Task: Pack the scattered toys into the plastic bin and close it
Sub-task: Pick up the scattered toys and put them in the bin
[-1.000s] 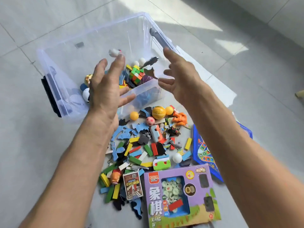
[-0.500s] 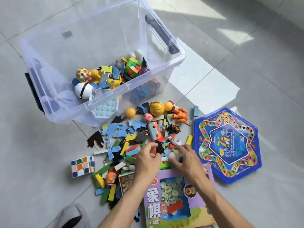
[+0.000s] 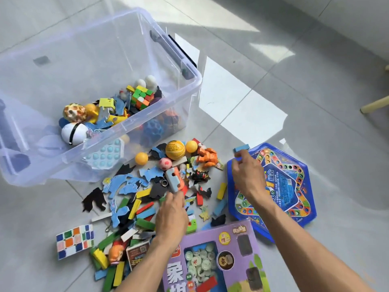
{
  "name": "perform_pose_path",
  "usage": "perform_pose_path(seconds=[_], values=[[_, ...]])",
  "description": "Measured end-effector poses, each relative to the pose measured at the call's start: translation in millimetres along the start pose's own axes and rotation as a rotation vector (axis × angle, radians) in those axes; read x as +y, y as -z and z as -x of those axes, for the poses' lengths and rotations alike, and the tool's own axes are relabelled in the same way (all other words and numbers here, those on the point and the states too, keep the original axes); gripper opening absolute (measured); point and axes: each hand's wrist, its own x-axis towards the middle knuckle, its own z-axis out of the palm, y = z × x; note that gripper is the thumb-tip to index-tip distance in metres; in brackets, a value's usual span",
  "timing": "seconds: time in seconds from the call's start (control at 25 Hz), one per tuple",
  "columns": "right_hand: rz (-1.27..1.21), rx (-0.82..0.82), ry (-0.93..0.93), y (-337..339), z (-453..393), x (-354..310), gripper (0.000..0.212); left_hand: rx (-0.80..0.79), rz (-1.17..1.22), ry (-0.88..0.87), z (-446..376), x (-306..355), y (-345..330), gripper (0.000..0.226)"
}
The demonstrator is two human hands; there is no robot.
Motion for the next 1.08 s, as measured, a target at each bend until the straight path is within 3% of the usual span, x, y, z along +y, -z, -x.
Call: perform_pose_path(seconds=[0.08,0.16,0.28,0.44,0.56,0.64,0.76,0.96,1.08], values=[[0.151,-0.085,0.079,7,-37,5,0.036,0.003,0.069,0.038,2,-7,3,0.033],[0.302,-0.164,0.089,4,-62,11,0.034,-0.023,0.220,0.108,-1,-8,10,0.041],[0.339,-0.127,0.037,-7,-71,15,0.022,-0.042,0.495,0.252,-15,-8,24,0.029],[0.285,-0.120,-0.075,-20,-68,9,0.027,0.049,0.863,0.445,-14,-16,39,0.030],[0.234,-0.088,-0.173,-17,-67,17,0.033,0.031,0.938,0.412,-6,-15,44,0.028],[0.231,-0.054,-0.206,-13,-64,20,0.023,0.035,0.940,0.401,-3,-12,50,0.027],[0.196,-0.059,-0.148,-17,-50,15,0.017,0.046,0.977,0.412,-1,-11,58,0.027],[-0.428,0.126,-0.021,14,16,-57,0.016,0.126,1.290,0.455,16,25,118,0.022],[-0.789,-0.023,0.167,65,39,-157,0.006,0.335,1.562,0.276,14,43,200,0.024]])
